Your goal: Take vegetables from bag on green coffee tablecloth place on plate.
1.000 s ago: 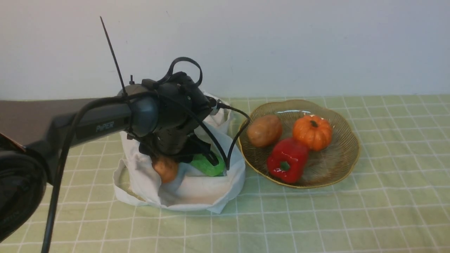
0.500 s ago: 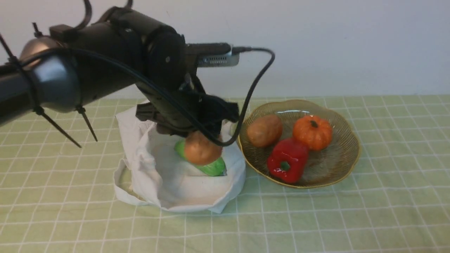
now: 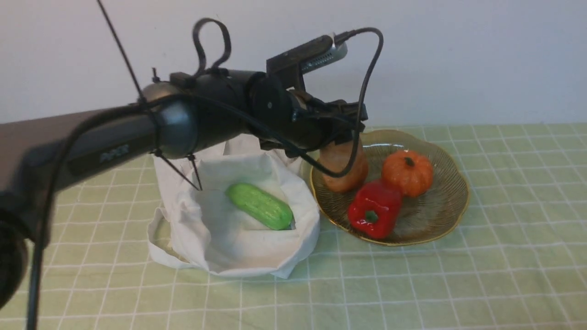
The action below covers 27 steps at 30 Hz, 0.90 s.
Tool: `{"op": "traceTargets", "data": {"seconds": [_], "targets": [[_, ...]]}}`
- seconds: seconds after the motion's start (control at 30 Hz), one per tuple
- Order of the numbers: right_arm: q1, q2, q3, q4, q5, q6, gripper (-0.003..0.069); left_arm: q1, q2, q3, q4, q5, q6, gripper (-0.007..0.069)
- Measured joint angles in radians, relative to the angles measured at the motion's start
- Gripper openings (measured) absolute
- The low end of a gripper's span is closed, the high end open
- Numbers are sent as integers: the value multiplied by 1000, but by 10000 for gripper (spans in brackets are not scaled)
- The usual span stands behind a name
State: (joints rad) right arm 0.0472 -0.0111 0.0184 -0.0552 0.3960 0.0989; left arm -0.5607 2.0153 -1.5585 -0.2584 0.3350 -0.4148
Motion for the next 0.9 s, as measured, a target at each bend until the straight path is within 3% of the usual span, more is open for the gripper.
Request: {"op": "traceTargets", "data": {"seconds": [0.1, 0.23, 0.37, 0.57, 0.8, 0.9], "targets": [[0, 0, 0, 0, 0, 0, -15, 0, 44, -25, -3, 0, 14, 430], [0, 0, 0, 0, 0, 0, -15, 0, 65, -38, -6, 3, 15, 549], [0, 0, 0, 0, 0, 0, -15, -8, 65, -38, -6, 3, 16, 613], [0, 0, 0, 0, 0, 0, -15, -29, 32, -38, -6, 67, 76, 624], [0, 0, 0, 0, 0, 0, -15, -30, -166, -87, 16, 392, 220, 486], [0, 0, 0, 0, 0, 0, -15, -30, -270, -138, 51, 590, 248, 335]]}}
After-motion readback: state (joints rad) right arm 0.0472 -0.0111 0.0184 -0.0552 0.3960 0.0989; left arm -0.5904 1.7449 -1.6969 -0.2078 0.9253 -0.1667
